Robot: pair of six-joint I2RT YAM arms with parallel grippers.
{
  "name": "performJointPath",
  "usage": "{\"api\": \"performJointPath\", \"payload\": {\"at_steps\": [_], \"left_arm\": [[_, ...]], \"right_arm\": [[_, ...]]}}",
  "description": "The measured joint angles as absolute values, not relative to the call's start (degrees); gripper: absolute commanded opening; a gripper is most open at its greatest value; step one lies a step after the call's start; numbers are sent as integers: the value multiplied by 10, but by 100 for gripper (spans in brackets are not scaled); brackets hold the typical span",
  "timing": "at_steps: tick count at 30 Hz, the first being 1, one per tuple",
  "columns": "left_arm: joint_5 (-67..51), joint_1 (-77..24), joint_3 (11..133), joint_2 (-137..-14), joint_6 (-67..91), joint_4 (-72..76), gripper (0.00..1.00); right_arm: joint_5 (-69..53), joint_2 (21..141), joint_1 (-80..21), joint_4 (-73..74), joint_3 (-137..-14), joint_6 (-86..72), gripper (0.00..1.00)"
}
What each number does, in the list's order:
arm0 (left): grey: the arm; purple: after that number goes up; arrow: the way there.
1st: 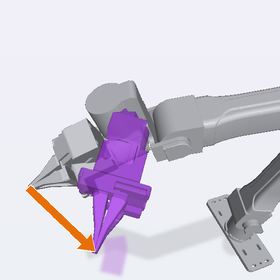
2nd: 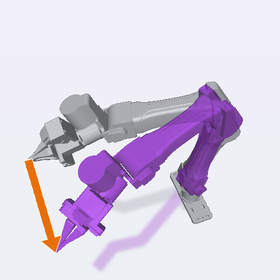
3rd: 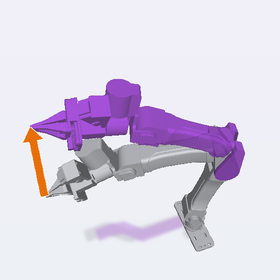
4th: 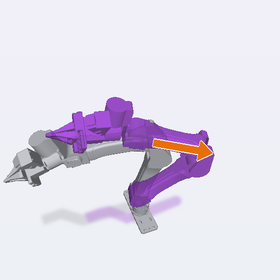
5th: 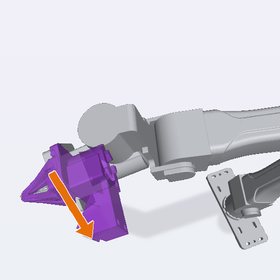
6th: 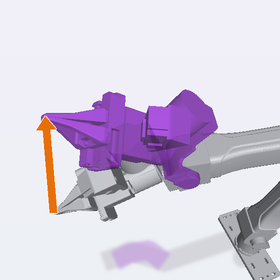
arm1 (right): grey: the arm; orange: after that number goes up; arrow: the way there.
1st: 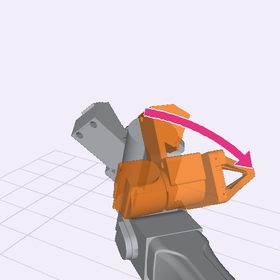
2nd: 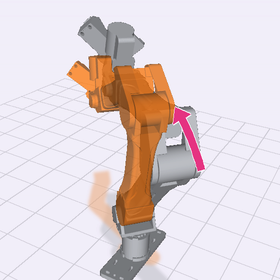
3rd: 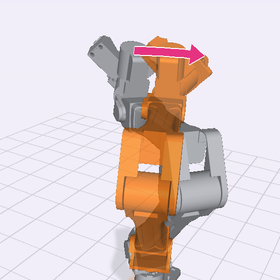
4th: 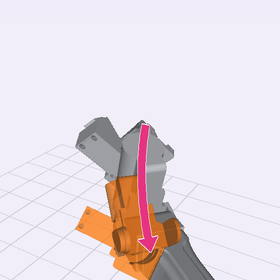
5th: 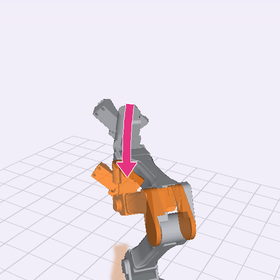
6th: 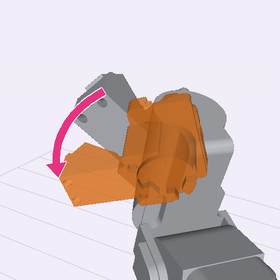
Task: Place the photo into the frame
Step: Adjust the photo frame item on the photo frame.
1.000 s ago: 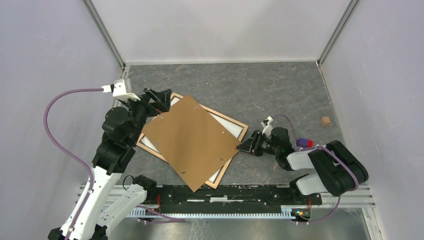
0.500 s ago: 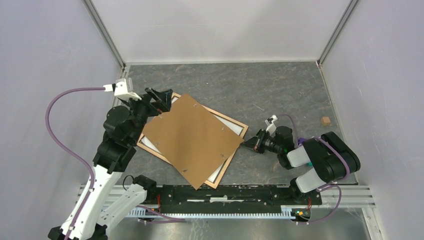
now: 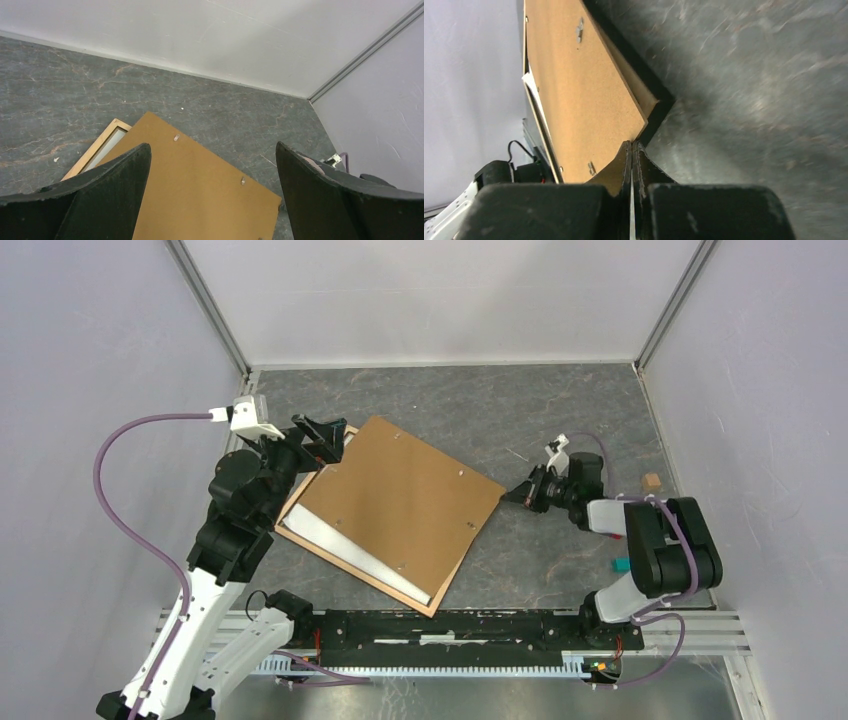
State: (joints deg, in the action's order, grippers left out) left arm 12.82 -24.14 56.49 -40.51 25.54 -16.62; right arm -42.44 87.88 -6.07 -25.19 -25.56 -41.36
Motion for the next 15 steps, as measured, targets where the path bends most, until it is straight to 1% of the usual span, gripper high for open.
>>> {"api": "performJointPath", "payload": {"at_steps": [1,3,7,9,12,14,15], "left_arm": [[128,-241,565,-405,255,-166,100],[128,-241,565,-405,255,-166,100],[127,-241,565,-405,255,-166,100],[124,-242,565,-405,255,-166,100],[123,-245,565,-407,255,-166,100],[119,-245,565,-408,255,-166,100],[118,-245,565,-408,255,-166,100]], "right_arm": [[-426,885,-53,-232,-270,-399,2],[-431,907,-37,-191,-309,-365,9],[-432,967,-17,-125,-389,-303,15],[-426,980,-9,-104,-410,-283,20],[-412,978,-6,-84,-419,-267,37],[-405,971,-5,-79,-416,-265,52],[-402,963,-5,-81,-411,-263,56]]}}
